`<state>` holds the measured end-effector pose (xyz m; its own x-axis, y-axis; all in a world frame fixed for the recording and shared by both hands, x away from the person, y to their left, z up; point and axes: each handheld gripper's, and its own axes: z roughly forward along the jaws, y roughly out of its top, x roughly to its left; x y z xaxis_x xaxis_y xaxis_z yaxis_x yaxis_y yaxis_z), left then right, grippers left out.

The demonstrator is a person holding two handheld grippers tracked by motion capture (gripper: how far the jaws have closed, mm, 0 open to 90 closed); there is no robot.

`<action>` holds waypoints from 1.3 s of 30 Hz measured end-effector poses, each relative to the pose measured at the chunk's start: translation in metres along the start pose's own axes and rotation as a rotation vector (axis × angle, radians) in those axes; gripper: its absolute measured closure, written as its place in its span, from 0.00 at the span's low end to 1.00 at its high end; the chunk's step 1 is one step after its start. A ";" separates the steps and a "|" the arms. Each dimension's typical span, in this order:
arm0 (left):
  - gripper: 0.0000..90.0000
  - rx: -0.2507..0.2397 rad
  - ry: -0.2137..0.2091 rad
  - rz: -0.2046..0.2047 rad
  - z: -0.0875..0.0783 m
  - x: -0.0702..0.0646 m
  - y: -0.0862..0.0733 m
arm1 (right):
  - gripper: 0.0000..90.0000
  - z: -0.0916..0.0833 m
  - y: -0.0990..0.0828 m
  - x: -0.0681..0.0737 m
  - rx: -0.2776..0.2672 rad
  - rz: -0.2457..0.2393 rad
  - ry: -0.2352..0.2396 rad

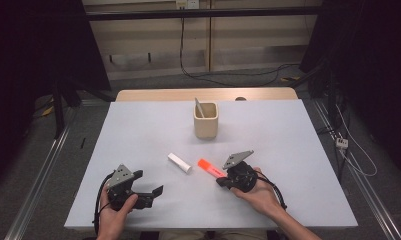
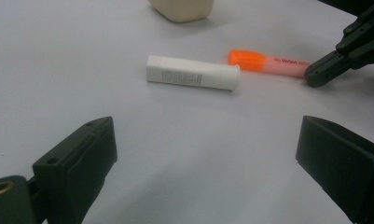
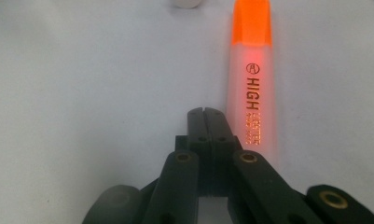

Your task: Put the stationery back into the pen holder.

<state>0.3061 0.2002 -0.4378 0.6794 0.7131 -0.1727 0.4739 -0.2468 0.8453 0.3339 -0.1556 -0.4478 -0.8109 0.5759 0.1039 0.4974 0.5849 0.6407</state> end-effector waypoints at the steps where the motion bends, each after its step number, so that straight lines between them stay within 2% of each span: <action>1: 0.06 0.000 0.000 0.003 0.000 0.000 0.000 | 1.00 0.000 0.000 0.000 0.004 -0.004 0.000; 3: 0.06 -0.003 -0.005 -0.001 0.001 0.000 0.000 | 1.00 0.000 0.000 0.000 0.006 -0.009 0.001; 9: 0.06 0.001 -0.001 0.003 -0.001 0.000 0.000 | 1.00 0.001 -0.001 -0.007 -0.005 0.027 0.047; 12: 0.06 -0.003 0.001 -0.005 -0.001 0.001 0.000 | 1.00 0.000 -0.002 -0.007 -0.006 -0.004 0.055; 14: 0.06 -0.004 0.002 -0.004 -0.002 0.001 0.000 | 1.00 0.000 -0.003 -0.009 -0.010 0.005 0.062; 22: 0.06 -0.003 -0.006 0.003 -0.001 0.000 0.000 | 1.00 -0.003 -0.002 -0.009 0.015 0.000 0.044; 26: 0.06 -0.004 -0.004 0.005 -0.001 0.000 0.001 | 1.00 -0.004 -0.002 -0.011 0.019 0.004 0.051; 39: 0.05 0.001 -0.003 0.013 0.000 0.000 0.000 | 1.00 -0.006 -0.001 -0.017 0.024 -0.003 -0.010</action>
<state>0.3060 0.2004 -0.4373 0.6874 0.7077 -0.1633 0.4654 -0.2565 0.8471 0.3452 -0.1691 -0.4460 -0.8094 0.5797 0.0939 0.5020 0.6000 0.6229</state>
